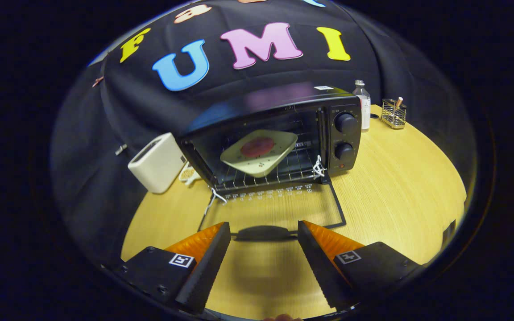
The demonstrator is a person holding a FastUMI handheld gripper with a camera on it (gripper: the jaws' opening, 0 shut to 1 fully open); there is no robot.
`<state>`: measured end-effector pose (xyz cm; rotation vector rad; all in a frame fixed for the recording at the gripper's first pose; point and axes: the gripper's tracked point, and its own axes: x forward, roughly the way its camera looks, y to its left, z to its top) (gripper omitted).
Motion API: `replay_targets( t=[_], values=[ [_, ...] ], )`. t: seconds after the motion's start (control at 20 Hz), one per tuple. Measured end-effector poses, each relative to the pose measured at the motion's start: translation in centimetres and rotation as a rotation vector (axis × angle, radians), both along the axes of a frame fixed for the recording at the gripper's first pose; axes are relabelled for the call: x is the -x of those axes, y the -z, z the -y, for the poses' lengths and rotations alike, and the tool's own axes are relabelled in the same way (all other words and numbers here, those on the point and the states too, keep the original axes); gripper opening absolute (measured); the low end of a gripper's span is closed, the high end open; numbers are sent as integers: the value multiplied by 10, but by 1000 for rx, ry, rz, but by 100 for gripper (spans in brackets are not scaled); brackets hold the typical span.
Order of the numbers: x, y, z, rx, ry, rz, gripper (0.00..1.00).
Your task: Open the toaster oven, put the food inside, and close the toaster oven door.
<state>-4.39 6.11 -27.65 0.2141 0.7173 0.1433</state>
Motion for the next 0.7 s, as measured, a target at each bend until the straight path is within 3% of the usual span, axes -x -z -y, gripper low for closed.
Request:
replay_targets(
  t=[0.3, 0.7],
  values=[
    [22, 41, 18, 169, -37, -93, 99],
    [9, 88, 13, 266, -69, -195, 100]
  ],
)
